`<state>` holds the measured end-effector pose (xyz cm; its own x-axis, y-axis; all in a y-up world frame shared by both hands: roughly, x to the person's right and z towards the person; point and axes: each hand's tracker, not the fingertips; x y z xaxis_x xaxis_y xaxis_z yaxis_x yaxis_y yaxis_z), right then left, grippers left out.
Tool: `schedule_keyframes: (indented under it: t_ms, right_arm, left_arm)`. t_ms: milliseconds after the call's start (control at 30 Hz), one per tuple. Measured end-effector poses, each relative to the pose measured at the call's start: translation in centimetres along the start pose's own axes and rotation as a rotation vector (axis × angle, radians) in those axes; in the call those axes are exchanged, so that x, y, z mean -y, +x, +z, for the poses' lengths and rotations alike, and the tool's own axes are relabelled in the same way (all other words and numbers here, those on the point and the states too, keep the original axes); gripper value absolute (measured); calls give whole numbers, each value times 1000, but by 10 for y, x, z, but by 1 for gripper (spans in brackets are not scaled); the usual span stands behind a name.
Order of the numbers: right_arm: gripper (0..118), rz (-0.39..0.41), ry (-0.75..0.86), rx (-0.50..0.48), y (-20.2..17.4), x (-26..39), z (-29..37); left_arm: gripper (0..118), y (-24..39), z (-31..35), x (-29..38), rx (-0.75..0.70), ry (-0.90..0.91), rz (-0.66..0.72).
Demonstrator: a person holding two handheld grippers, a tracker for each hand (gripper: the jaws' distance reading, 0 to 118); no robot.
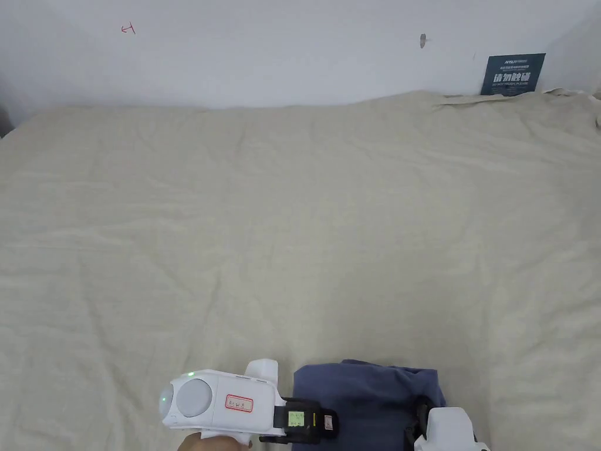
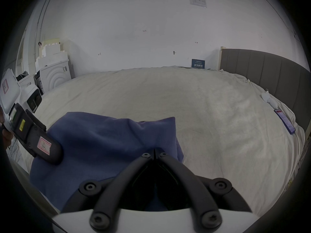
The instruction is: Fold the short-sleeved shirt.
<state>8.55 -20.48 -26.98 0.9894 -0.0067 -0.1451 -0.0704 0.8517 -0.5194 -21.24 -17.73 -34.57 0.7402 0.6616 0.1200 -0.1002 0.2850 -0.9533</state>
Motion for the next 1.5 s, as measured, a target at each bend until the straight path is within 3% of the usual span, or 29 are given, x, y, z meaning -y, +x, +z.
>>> schedule_keyframes:
  t_ms: [167, 333, 700, 933, 1267, 1500]
  right_arm:
    - [0, 9, -10, -22, 3, -6, 3]
    - [0, -2, -3, -46, 9, -20, 16]
    - [0, 1, 270, -53, 31, -108, 80]
    - [0, 26, 396, -45, 33, -156, 102]
    - [0, 55, 409, -34, 13, -175, 96]
    - [0, 80, 390, -23, -1, -179, 84]
  left_arm:
    - [26, 6, -1, 5, -25, 16, 0]
    - [23, 27, 3, 6, -99, 38, -86]
    - [22, 34, 53, -19, -185, 75, -187]
    - [22, -14, 139, -47, -362, 98, -194]
    - [22, -107, 270, -70, -644, 119, -89]
    - [22, -151, 319, -70, -765, 99, -29]
